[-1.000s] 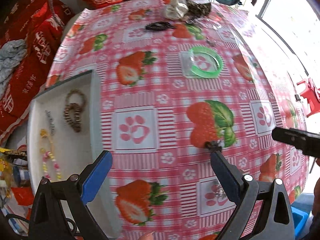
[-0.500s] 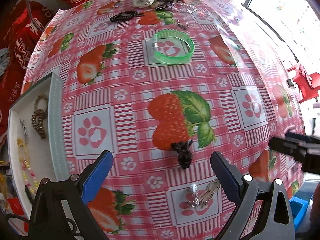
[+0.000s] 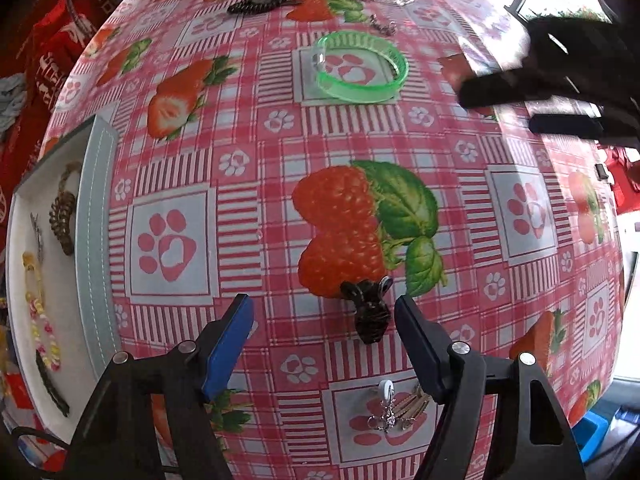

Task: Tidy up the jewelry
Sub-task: 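Grasp the black claw clip with the left tool while the right tool grasps the green bangle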

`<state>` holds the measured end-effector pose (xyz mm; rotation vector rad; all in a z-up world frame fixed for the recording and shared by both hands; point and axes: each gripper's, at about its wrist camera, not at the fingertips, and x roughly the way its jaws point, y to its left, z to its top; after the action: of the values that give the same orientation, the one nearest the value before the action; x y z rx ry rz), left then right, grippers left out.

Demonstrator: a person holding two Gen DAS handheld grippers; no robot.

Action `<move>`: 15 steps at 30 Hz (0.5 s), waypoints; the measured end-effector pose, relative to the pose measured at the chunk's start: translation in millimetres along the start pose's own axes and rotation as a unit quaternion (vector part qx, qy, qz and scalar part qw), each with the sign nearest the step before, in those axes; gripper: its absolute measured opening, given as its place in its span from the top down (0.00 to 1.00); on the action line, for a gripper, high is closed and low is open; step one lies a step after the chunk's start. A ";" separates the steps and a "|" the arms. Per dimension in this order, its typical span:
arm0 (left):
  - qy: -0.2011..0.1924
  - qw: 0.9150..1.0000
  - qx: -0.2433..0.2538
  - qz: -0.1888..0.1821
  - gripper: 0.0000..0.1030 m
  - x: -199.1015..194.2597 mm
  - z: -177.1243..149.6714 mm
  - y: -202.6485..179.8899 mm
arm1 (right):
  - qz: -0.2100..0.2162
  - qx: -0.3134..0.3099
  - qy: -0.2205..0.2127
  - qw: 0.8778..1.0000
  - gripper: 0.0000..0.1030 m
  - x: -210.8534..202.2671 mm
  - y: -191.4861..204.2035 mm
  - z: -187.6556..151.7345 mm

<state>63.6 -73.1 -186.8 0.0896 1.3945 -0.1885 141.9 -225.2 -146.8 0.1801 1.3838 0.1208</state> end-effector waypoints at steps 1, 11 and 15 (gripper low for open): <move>0.000 1.000 -0.002 0.001 0.23 0.9 -0.8 -0.5 | 0.000 -0.005 0.001 1.000 0.17 5.4 4.4 8.3; -0.007 1.000 -0.016 0.002 0.44 6.0 -7.4 -3.5 | -0.017 -0.028 0.002 0.999 0.25 42.5 26.3 50.5; -0.010 1.000 -0.020 0.002 0.56 4.2 -8.0 -0.7 | -0.045 -0.039 -0.003 0.998 0.41 50.3 35.2 56.1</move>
<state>56.4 -72.8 -192.2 0.0570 1.3772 -0.1575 207.0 -184.3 -178.5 0.0530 1.3766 0.0999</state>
